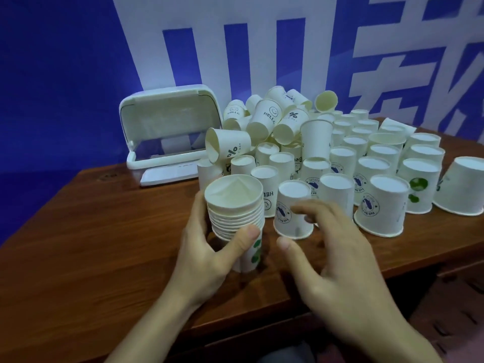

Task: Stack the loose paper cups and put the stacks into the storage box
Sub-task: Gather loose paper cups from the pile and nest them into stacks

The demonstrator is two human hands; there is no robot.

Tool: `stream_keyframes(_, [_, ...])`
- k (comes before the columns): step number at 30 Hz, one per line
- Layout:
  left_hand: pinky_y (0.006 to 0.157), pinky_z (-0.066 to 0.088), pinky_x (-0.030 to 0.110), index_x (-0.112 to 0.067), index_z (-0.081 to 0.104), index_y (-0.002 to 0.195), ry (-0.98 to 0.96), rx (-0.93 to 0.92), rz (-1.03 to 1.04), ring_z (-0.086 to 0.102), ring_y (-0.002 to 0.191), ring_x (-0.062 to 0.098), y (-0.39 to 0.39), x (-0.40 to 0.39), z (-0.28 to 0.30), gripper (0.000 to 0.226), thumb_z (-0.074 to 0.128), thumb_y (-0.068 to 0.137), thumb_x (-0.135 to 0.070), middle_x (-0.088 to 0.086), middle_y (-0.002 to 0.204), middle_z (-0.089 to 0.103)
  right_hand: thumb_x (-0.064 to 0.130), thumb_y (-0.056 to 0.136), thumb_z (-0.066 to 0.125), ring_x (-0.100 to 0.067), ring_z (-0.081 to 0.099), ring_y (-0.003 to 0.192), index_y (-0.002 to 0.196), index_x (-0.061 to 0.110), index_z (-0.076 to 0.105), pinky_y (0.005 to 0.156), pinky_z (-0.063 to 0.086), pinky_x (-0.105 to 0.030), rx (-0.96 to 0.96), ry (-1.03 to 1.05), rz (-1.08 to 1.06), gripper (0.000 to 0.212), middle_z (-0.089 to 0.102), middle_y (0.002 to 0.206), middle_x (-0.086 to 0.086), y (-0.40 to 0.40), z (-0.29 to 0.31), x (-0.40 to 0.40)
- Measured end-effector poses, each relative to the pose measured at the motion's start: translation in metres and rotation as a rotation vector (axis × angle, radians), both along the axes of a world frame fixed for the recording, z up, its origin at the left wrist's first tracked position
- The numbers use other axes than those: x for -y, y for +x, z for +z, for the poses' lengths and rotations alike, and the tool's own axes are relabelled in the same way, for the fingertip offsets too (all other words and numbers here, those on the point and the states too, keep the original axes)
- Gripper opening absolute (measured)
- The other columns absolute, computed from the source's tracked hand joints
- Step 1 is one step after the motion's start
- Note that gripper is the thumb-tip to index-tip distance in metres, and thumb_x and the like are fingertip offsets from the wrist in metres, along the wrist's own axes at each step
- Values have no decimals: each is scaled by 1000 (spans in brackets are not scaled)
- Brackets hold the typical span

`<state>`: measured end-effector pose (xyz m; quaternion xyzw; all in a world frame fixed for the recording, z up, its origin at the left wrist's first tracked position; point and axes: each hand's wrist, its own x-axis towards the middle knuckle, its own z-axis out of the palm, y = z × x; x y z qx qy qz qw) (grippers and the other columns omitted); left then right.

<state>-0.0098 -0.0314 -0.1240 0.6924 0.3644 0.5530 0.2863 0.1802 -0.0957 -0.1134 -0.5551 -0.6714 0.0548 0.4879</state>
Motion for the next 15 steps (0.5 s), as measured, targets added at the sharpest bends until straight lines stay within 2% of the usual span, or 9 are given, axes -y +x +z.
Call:
stream_keyframes(2, [107, 48, 22, -31, 47, 148, -9, 1, -16, 60, 132, 5, -1, -2, -1, 83, 80, 73, -49, -19, 139, 65, 39, 87, 57, -19, 55, 112, 128, 20, 58, 97, 44, -35, 130, 77, -105, 45, 58, 124, 5, 13, 6, -15])
stream_keyframes(3, [107, 50, 27, -30, 50, 145, -30, -6, -33, 62, 130, 7, -2, -4, -1, 82, 81, 71, -50, -16, 137, 67, 33, 88, 60, -25, 53, 113, 135, 17, 55, 97, 44, -38, 223, 70, -146, 50, 56, 129, 0, 16, 7, -23])
stream_keyframes(6, [104, 53, 34, -29, 58, 139, -68, -135, -96, 66, 124, 7, -15, -21, 8, 79, 84, 67, -51, -14, 131, 71, 29, 84, 71, -32, 40, 120, 154, 21, 35, 97, 45, -45, 514, -121, -228, 80, 43, 148, -9, 12, 0, -46])
stream_keyframes(7, [104, 53, 33, -29, 59, 138, -66, -185, -105, 66, 124, 6, -21, -29, 12, 80, 85, 66, -53, -16, 131, 72, 28, 80, 76, -34, 39, 120, 153, 22, 37, 96, 45, -46, 555, -165, -249, 83, 42, 149, -12, 9, -1, -51])
stream_keyframes(8, [104, 53, 33, -29, 60, 138, -59, -221, -106, 66, 123, 5, -27, -37, 16, 81, 85, 65, -55, -17, 131, 72, 25, 74, 81, -35, 39, 117, 146, 22, 46, 93, 46, -47, 572, -170, -269, 80, 44, 147, -15, 7, -3, -55])
stream_keyframes(10, [105, 53, 33, -27, 59, 139, -45, -239, -96, 65, 125, 5, -31, -51, 19, 84, 84, 65, -56, -17, 132, 71, 17, 65, 86, -36, 37, 111, 121, 21, 60, 88, 47, -48, 527, -112, -319, 62, 48, 143, -19, 3, -2, -59])
stream_keyframes(13, [104, 56, 37, -18, 59, 141, -33, -156, -102, 66, 125, 11, -25, -64, 9, 81, 81, 70, -51, -9, 131, 72, 19, 75, 80, -38, 42, 114, 105, 22, 55, 89, 40, -43, 430, -70, -271, 40, 52, 138, -12, 7, 8, -58])
stream_keyframes(15, [103, 56, 38, -14, 60, 139, -34, -130, -155, 67, 124, 15, -22, -67, 2, 77, 79, 72, -47, -4, 130, 73, 23, 80, 77, -29, 46, 104, 106, 24, 53, 81, 30, -33, 335, 11, -234, 36, 59, 113, 0, 15, 17, -53])
